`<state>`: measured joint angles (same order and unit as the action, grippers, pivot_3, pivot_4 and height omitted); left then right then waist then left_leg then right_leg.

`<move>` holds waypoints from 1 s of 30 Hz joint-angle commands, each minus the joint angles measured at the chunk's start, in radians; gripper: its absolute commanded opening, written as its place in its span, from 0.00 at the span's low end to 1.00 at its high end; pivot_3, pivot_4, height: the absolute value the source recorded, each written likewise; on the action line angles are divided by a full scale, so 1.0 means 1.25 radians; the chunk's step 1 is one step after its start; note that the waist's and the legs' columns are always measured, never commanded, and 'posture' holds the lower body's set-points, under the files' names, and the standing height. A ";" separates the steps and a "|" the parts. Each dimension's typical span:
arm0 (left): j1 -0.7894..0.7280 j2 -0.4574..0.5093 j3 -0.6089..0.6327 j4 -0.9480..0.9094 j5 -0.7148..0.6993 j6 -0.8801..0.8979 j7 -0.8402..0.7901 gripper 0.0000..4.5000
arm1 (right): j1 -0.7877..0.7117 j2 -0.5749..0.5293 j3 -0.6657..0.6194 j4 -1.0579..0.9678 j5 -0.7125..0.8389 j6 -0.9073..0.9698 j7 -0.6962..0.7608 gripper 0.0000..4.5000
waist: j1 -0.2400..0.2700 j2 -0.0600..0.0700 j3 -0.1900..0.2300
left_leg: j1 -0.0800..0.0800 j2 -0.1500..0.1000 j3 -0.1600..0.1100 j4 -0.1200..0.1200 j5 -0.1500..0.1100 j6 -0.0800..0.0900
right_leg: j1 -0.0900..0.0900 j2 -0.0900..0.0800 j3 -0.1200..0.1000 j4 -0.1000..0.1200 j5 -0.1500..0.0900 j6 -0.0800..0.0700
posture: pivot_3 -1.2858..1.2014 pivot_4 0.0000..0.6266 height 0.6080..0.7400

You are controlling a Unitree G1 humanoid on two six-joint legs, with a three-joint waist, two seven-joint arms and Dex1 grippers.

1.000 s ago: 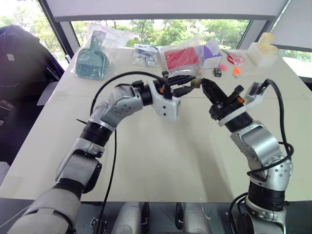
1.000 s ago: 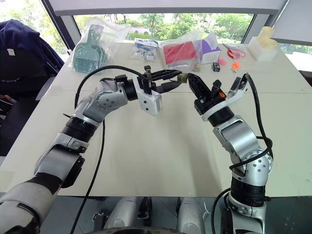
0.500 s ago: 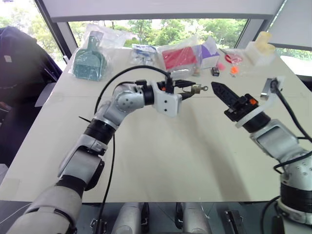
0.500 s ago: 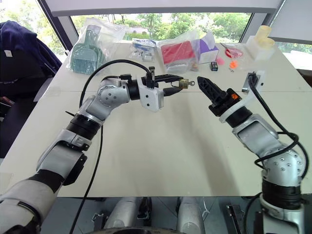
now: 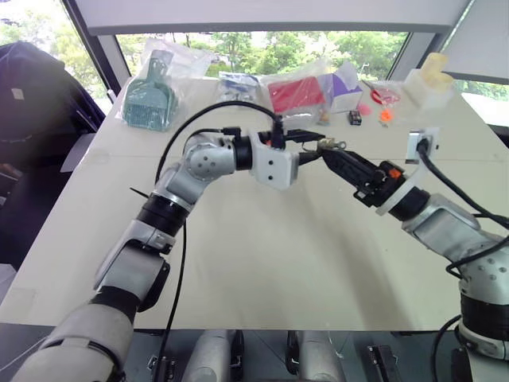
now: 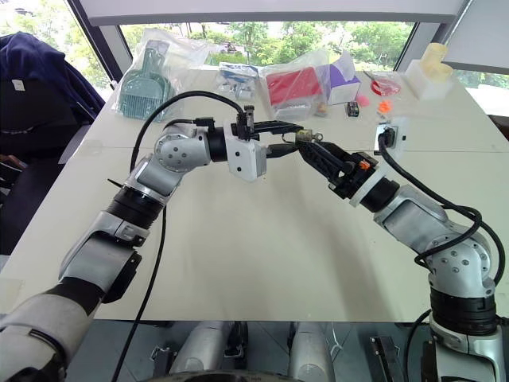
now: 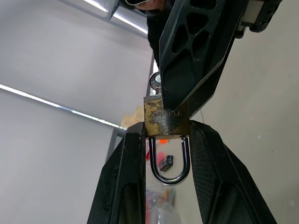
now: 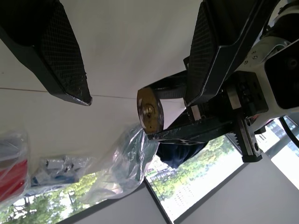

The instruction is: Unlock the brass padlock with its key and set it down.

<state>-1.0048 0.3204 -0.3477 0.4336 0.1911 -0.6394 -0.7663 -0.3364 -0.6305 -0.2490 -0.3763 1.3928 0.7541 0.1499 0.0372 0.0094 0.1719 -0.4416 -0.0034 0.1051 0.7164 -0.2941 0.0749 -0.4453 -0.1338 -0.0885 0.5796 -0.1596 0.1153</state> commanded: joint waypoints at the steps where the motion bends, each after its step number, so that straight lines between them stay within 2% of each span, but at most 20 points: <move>1: 0.004 0.000 0.010 -0.042 -0.023 0.006 -0.005 0.16 | -0.022 0.016 -0.015 0.000 0.000 -0.007 0.012 0.72 | 0.000 0.000 0.000 | 0.000 0.000 0.000 0.000 0.000 0.000 | 0.000 0.000 0.000 0.000 0.000 0.000 | 0.52 0.24 0.96; 3: 0.006 0.001 0.011 -0.047 -0.023 0.010 -0.007 0.16 | -0.028 0.027 -0.024 0.005 0.005 -0.008 0.006 0.61 | 0.000 0.000 0.000 | 0.000 0.000 0.000 0.000 0.000 0.000 | 0.000 0.000 0.000 0.000 0.000 0.000 | 0.52 0.24 0.96; 9: 0.006 0.000 0.012 -0.051 -0.023 0.015 -0.011 0.16 | -0.023 0.037 -0.023 -0.001 0.014 0.006 0.003 0.01 | 0.000 0.000 0.000 | 0.000 0.000 0.000 0.000 0.000 0.000 | 0.000 0.000 0.000 0.000 0.000 0.000 | 0.52 0.24 0.96; 16: -0.001 -0.006 0.016 -0.043 -0.036 0.032 -0.021 0.16 | -0.007 0.034 -0.011 -0.013 0.016 0.029 0.005 0.01 | 0.000 0.000 0.000 | 0.000 0.000 0.000 0.000 0.000 0.000 | 0.000 0.000 0.000 0.000 0.000 0.000 | 0.52 0.24 0.96; 18: -0.002 -0.005 0.018 -0.043 -0.046 0.046 -0.037 0.39 | -0.007 0.035 -0.012 -0.011 0.013 0.031 0.005 0.00 | 0.000 0.000 0.000 | 0.000 0.000 0.000 0.000 0.000 0.000 | 0.000 0.000 0.000 0.000 0.000 0.000 | 0.52 0.24 0.96; 20: 0.001 0.000 0.019 -0.047 -0.064 0.067 -0.062 0.55 | -0.008 0.035 -0.016 -0.006 0.007 0.032 0.006 0.00 | 0.000 0.000 0.000 | 0.000 0.000 0.000 0.000 0.000 0.000 | 0.000 0.000 0.000 0.000 0.000 0.000 | 0.52 0.24 0.96; 21: 0.005 0.001 0.023 -0.052 -0.081 0.089 -0.076 0.65 | -0.008 0.035 -0.018 -0.003 0.004 0.032 0.006 0.00 | 0.000 0.000 0.000 | 0.000 0.000 0.000 0.000 0.000 0.000 | 0.000 0.000 0.000 0.000 0.000 0.000 | 0.52 0.24 0.96; 24: 0.022 0.013 0.037 -0.096 -0.154 0.220 -0.141 0.95 | -0.009 0.029 -0.028 0.008 -0.009 0.032 0.012 0.00 | -0.001 0.000 0.000 | 0.000 0.000 0.000 0.000 0.000 0.000 | 0.000 0.000 0.000 0.000 0.000 0.000 | 0.52 0.24 0.96; 25: 0.027 0.017 0.044 -0.116 -0.177 0.268 -0.155 0.99 | -0.009 0.028 -0.030 0.011 -0.012 0.032 0.014 0.00 | -0.002 0.000 0.000 | 0.000 0.000 0.000 0.000 0.000 0.000 | 0.000 0.000 0.000 0.000 0.000 0.000 | 0.52 0.24 0.96; 30: 0.034 0.018 0.085 -0.184 -0.252 0.446 -0.164 0.99 | -0.012 0.027 -0.036 0.019 -0.020 0.034 0.021 0.00 | -0.001 0.000 0.000 | 0.000 0.000 0.000 0.000 0.000 0.000 | 0.000 0.000 0.000 0.000 0.000 0.000 | 0.52 0.24 0.96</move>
<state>-0.9461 0.3456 -0.2828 0.2518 -0.0830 -0.1318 -0.9773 -0.3395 -0.5894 -0.2624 -0.3388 1.3659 0.8019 0.1643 0.0364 0.0095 0.1719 -0.4416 -0.0035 0.1048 0.7165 -0.2940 0.0748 -0.4449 -0.1333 -0.0885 0.5799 -0.1596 0.1153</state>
